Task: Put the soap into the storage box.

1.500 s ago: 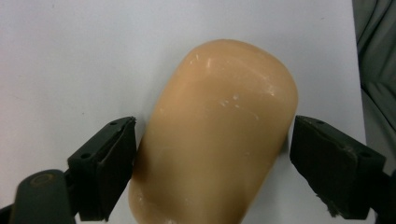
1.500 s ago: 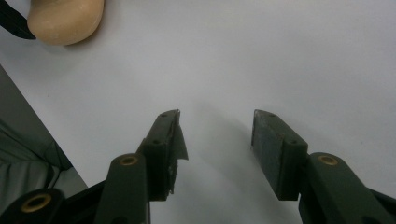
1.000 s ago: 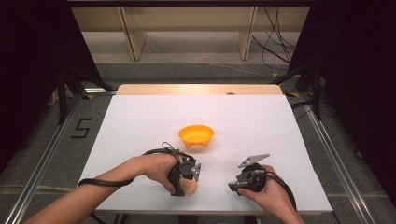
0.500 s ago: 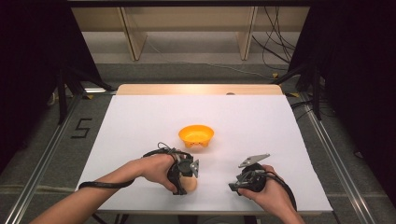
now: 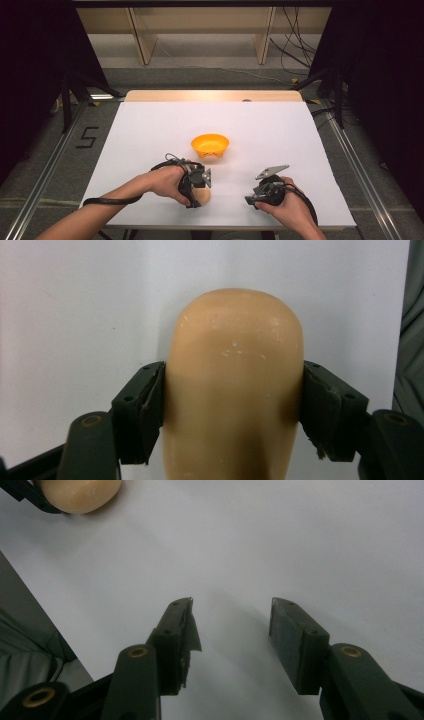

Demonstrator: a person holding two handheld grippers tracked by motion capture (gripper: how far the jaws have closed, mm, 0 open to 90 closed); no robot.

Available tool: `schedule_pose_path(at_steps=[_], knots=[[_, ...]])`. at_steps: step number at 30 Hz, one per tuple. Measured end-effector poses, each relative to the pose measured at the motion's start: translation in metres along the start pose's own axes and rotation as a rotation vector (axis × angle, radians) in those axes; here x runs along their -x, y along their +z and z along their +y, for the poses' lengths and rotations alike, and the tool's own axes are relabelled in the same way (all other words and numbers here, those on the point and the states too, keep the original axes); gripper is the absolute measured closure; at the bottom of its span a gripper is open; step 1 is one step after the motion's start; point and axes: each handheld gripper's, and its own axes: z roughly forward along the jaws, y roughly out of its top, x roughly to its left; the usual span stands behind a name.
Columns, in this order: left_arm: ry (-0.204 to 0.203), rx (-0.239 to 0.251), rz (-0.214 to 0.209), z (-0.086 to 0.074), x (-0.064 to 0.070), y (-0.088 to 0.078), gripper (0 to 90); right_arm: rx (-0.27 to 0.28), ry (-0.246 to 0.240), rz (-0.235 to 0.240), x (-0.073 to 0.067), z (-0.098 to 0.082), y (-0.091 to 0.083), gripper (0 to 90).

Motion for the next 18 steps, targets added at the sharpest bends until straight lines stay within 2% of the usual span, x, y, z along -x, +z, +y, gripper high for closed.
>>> schedule_pose_path(at_steps=[7,8,10,16,18], knots=[[0.019,0.017,0.027,-0.0039,0.0009,-0.001,31.9,-0.001,0.003,0.004,0.0001,0.0001,0.0007,52.3],[0.005,0.021,0.022,-0.0046,0.0021,-0.0008,31.9,-0.002,0.011,0.007,-0.0006,-0.0001,0.0006,52.4],[0.011,0.024,0.035,-0.0054,0.0019,-0.0012,32.0,0.013,0.012,0.004,-0.0009,-0.0007,0.002,52.3],[0.006,0.04,0.038,-0.0087,0.0017,-0.002,32.0,0.014,0.004,-0.001,-0.0006,-0.0009,0.0024,52.3],[0.003,0.043,0.038,-0.0095,0.0016,-0.0021,32.1,-0.009,0.043,0.01,-0.0031,-0.0008,0.0006,52.3]])
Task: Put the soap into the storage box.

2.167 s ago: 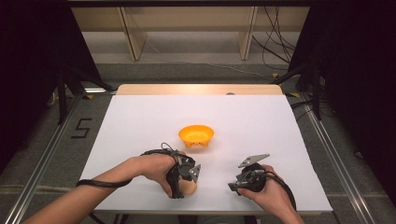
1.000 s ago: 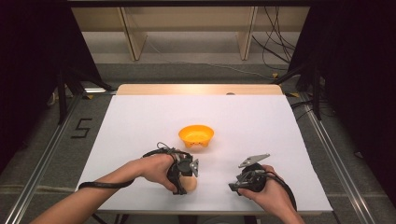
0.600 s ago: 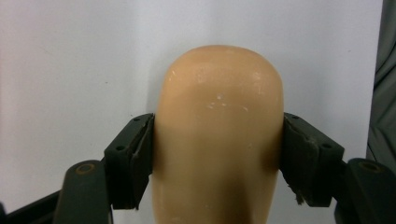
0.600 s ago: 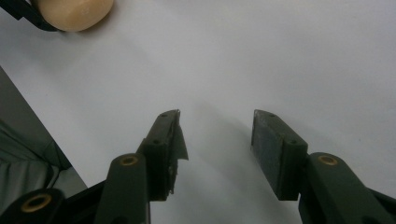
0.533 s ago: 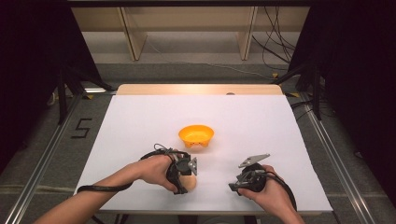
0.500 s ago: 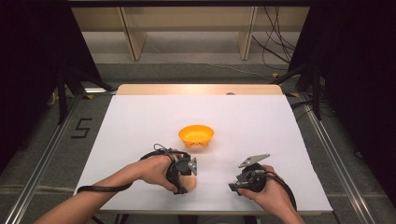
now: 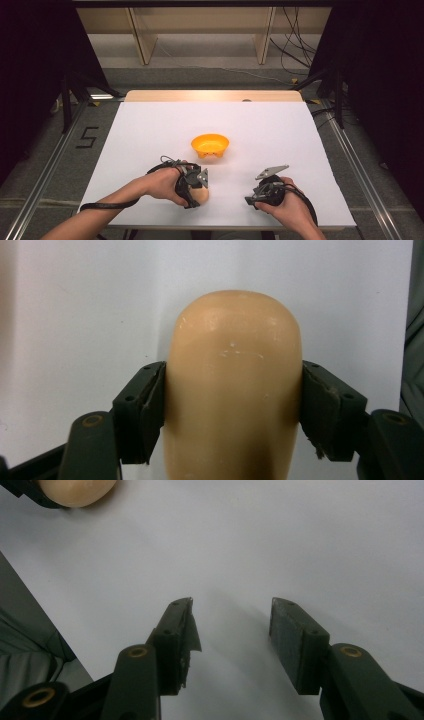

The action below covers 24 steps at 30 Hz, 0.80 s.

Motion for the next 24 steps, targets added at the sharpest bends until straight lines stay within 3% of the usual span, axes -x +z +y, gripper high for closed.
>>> schedule_pose_path(at_steps=[5,6,7,10,16,17,20,21,22,23,24], knots=[[-0.002,0.009,0.003,-0.002,0.0,-0.001,32.1,-0.014,-0.004,0.0,0.001,0.0,-0.001,52.3],[-0.023,0.031,0.004,-0.003,0.001,0.0,32.1,-0.014,0.002,0.002,0.0,0.0,-0.001,52.3],[-0.001,0.015,0.004,-0.003,-0.001,-0.001,32.1,-0.014,-0.004,0.0,0.001,0.0,-0.001,52.3],[-0.019,0.035,0.002,-0.004,0.0,-0.002,32.2,-0.013,-0.003,-0.002,0.001,0.0,-0.001,52.3],[-0.018,0.04,0.005,-0.006,-0.001,-0.004,32.2,-0.003,0.004,0.0,0.0,0.0,0.0,52.3],[-0.033,0.061,0.007,-0.007,0.0,-0.004,32.2,-0.002,0.0,0.0,0.001,0.0,0.0,52.3],[-0.022,0.05,0.01,-0.007,-0.002,-0.008,32.2,-0.005,0.012,-0.007,0.0,0.0,0.0,52.2],[-0.043,0.074,0.012,-0.008,-0.001,-0.008,32.2,-0.007,0.015,-0.009,0.0,0.0,0.0,52.2],[-0.029,0.062,0.009,-0.008,-0.003,-0.01,32.2,-0.006,0.014,-0.011,0.0,0.0,0.0,52.2],[-0.046,0.082,0.015,-0.008,-0.002,-0.01,32.2,-0.013,0.007,-0.002,0.0,0.0,-0.001,52.2],[-0.027,0.066,0.013,-0.008,-0.003,-0.012,32.2,-0.016,-0.001,-0.001,0.001,0.0,-0.001,52.2]])
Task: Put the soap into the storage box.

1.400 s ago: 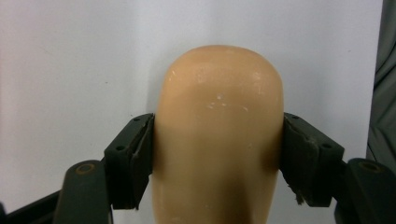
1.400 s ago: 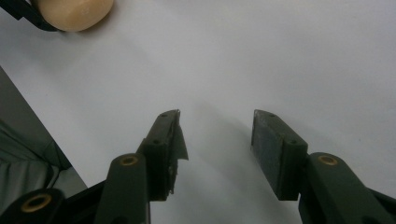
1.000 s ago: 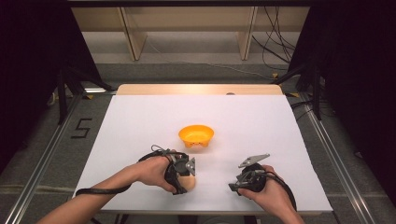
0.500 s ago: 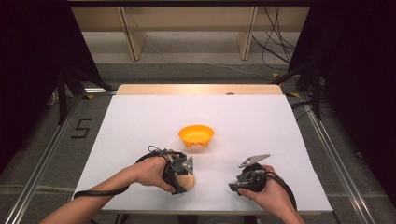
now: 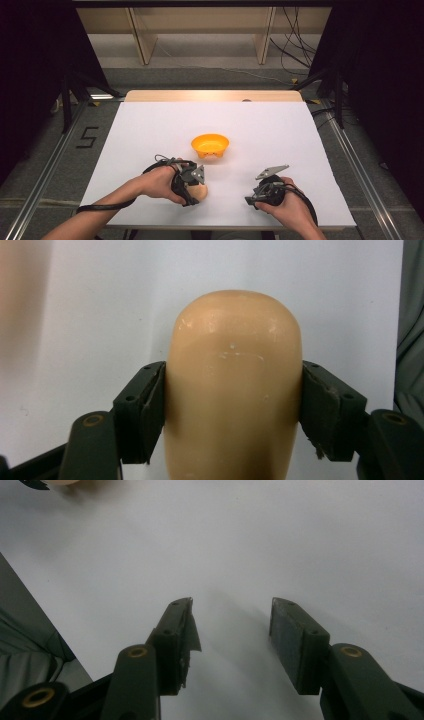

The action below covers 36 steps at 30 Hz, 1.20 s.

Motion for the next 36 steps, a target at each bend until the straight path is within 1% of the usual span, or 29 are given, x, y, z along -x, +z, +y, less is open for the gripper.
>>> schedule_pose_path(at_steps=[2,3,4,5,6,7,8,9,10,11,12,13,14,15,16,17,21,22,23,28,29,30,33,34,35,36], knots=[[-0.012,0.017,0.005,-0.001,0.0,-0.001,32.2,0.001,-0.001,-0.001,0.0,0.0,0.0,52.2],[-0.029,0.029,0.003,-0.001,0.001,-0.002,32.2,0.0,0.0,-0.001,0.0,0.0,0.0,52.2],[-0.026,0.031,0.006,-0.001,0.001,-0.003,32.2,0.0,0.0,-0.001,0.0,0.0,0.0,52.2],[-0.002,0.013,0.008,-0.001,-0.002,-0.005,32.2,0.001,0.0,-0.001,0.0,0.0,0.0,52.2],[-0.025,0.033,0.008,-0.001,0.0,-0.005,32.2,0.001,0.001,-0.001,0.0,0.0,0.0,52.2],[-0.023,0.042,0.014,-0.001,-0.001,-0.007,32.2,0.002,0.002,-0.001,0.0,0.0,0.0,52.2],[-0.013,0.031,0.012,-0.001,-0.003,-0.009,32.2,0.004,0.002,-0.001,0.0,0.0,0.0,52.2],[-0.029,0.052,0.018,-0.001,-0.003,-0.01,32.2,0.014,-0.016,-0.008,0.002,0.0,0.0,52.2],[-0.038,0.057,0.02,-0.002,-0.003,-0.011,32.2,0.009,-0.006,-0.007,0.001,0.0,0.0,52.1],[-0.024,0.042,0.017,-0.002,-0.004,-0.013,32.2,0.01,-0.008,-0.007,0.001,0.0,0.0,52.1],[-0.036,0.064,0.027,-0.002,-0.004,-0.013,32.3,0.01,-0.008,-0.007,0.001,0.0,0.0,52.1],[-0.034,0.061,0.028,-0.002,-0.004,-0.014,32.2,0.005,-0.001,-0.002,0.001,0.0,0.0,52.1],[-0.043,0.062,0.028,-0.002,-0.004,-0.014,32.3,0.007,-0.003,-0.002,0.001,0.0,0.0,52.1],[-0.018,0.042,0.034,-0.003,-0.006,-0.016,32.3,0.008,-0.003,-0.002,0.001,0.0,0.0,52.0],[-0.047,0.07,0.031,-0.003,-0.004,-0.015,32.3,0.008,-0.003,-0.003,0.001,0.0,0.0,52.0],[-0.035,0.069,0.033,-0.003,-0.005,-0.016,32.3,0.008,-0.002,-0.003,0.001,0.0,0.0,52.0],[-0.042,0.075,0.033,-0.004,-0.005,-0.017,32.2,0.009,0.007,-0.003,0.001,0.0,0.0,51.9],[-0.026,0.06,0.034,-0.004,-0.006,-0.018,32.3,0.016,-0.004,-0.008,0.001,0.0,0.0,51.9],[-0.04,0.074,0.035,-0.005,-0.005,-0.017,32.3,0.016,-0.002,-0.008,0.001,0.0,0.0,51.7],[-0.043,0.077,0.036,-0.005,-0.006,-0.019,32.3,0.031,-0.002,-0.012,0.002,0.001,-0.001,51.5],[-0.054,0.079,0.039,-0.005,-0.006,-0.019,32.3,0.031,0.001,-0.013,0.002,0.001,-0.001,51.5],[-0.041,0.076,0.043,-0.005,-0.007,-0.02,32.3,0.033,-0.001,-0.014,0.002,0.001,-0.001,51.4],[-0.038,0.078,0.043,-0.005,-0.008,-0.022,32.3,0.042,0.006,-0.01,0.002,0.001,-0.002,51.4],[-0.043,0.085,0.048,-0.005,-0.007,-0.022,32.3,0.037,0.01,-0.011,0.002,0.001,-0.003,51.4],[-0.054,0.086,0.046,-0.005,-0.006,-0.022,32.3,0.038,0.01,-0.012,0.002,0.001,-0.002,51.4],[-0.057,0.086,0.043,-0.005,-0.007,-0.023,32.3,0.041,0.011,-0.011,0.002,0.001,-0.002,51.4]])
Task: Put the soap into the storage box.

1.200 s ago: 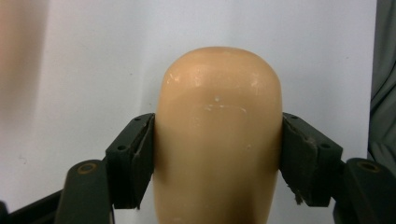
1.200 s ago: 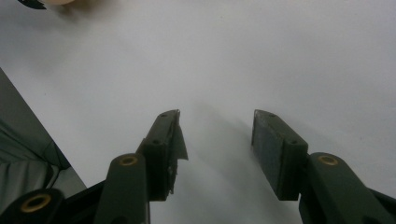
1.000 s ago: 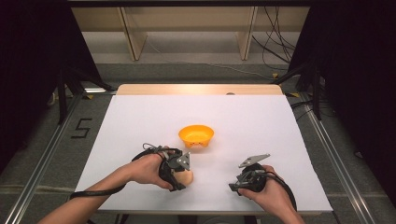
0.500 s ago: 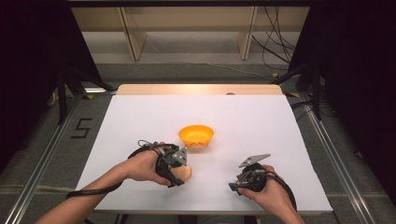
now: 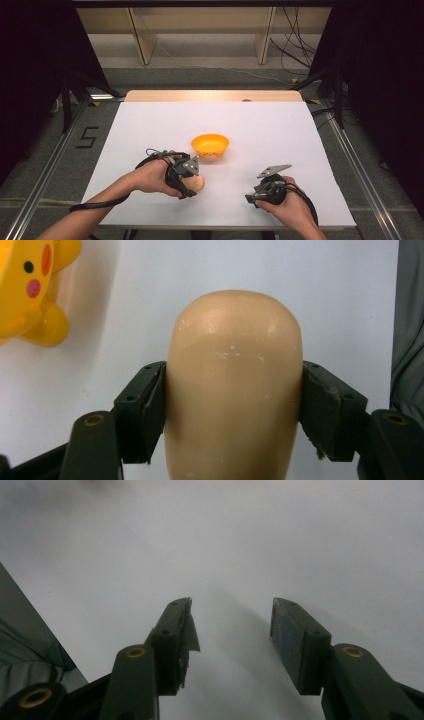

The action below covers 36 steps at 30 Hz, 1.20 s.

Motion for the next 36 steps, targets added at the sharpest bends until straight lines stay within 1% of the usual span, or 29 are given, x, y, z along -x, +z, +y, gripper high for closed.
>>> schedule_pose_path(at_steps=[2,4,5,6,8,10,11,12,16,18,20,21,23,24,26,27,28,29,30,31,32,34,36], knots=[[0.014,-0.002,0.007,0.0,-0.001,-0.002,32.3,-0.002,-0.002,-0.001,0.0,0.0,0.0,51.4],[0.008,0.002,0.009,0.0,-0.002,-0.002,32.3,0.002,0.001,0.002,0.0,0.0,0.0,51.4],[0.007,0.004,0.009,0.0,-0.003,-0.003,32.3,0.015,-0.002,0.0,0.0,0.0,0.001,51.4],[0.006,-0.002,0.008,-0.001,-0.003,-0.003,32.3,0.015,0.002,0.0,0.0,0.0,0.001,51.4],[0.011,0.002,0.011,0.0,-0.004,-0.004,32.3,0.001,0.0,-0.004,0.0,0.001,-0.001,51.4],[0.008,0.002,0.007,0.001,-0.004,-0.005,32.3,0.012,-0.012,-0.007,0.002,0.001,-0.001,51.4],[0.008,0.002,0.007,0.001,-0.004,-0.005,32.3,0.012,-0.012,-0.007,0.002,0.001,-0.001,51.4],[0.01,0.004,0.011,0.001,-0.004,-0.005,32.3,0.004,0.0,-0.006,0.0,0.0,-0.002,51.4],[0.002,0.004,0.012,0.001,-0.004,-0.006,32.3,0.007,-0.003,-0.008,0.001,0.0,-0.001,51.5],[0.005,0.005,0.016,0.001,-0.005,-0.007,32.3,0.006,0.0,-0.006,0.001,0.001,-0.002,51.5],[0.007,0.005,0.019,0.001,-0.006,-0.008,32.3,0.007,-0.001,-0.008,0.001,0.001,-0.002,51.5],[-0.001,0.011,0.015,0.001,-0.006,-0.009,32.3,0.011,-0.004,-0.011,0.001,0.001,-0.002,51.5],[-0.001,0.021,0.018,0.001,-0.007,-0.009,32.3,0.013,-0.003,-0.01,0.001,0.001,-0.002,51.5],[0.004,0.013,0.019,0.001,-0.008,-0.01,32.3,0.013,0.0,-0.01,0.001,0.001,-0.002,51.5],[-0.003,0.022,0.025,0.002,-0.009,-0.01,32.3,0.013,-0.005,-0.01,0.001,0.0,-0.002,51.5],[-0.003,0.018,0.023,0.002,-0.01,-0.011,32.4,0.019,-0.012,-0.013,0.002,0.0,-0.002,51.5],[-0.005,0.023,0.023,0.003,-0.011,-0.011,32.4,0.031,-0.004,-0.012,0.002,0.0,-0.001,51.5],[-0.007,0.026,0.026,0.003,-0.011,-0.011,32.4,0.023,0.001,-0.013,0.002,0.0,-0.002,51.5],[-0.003,0.021,0.026,0.004,-0.011,-0.012,32.3,0.024,-0.012,-0.017,0.003,0.0,-0.002,51.5],[0.001,0.024,0.03,0.004,-0.012,-0.012,32.4,0.019,0.0,-0.013,0.002,0.0,-0.003,51.5],[-0.004,0.029,0.032,0.005,-0.012,-0.013,32.4,0.018,0.001,-0.013,0.002,0.0,-0.003,51.5],[0.007,0.028,0.036,0.005,-0.013,-0.014,32.4,0.018,0.003,-0.012,0.002,0.0,-0.003,51.5],[-0.001,0.034,0.036,0.006,-0.013,-0.014,32.3,0.02,0.004,-0.009,0.002,0.0,-0.003,51.4]])
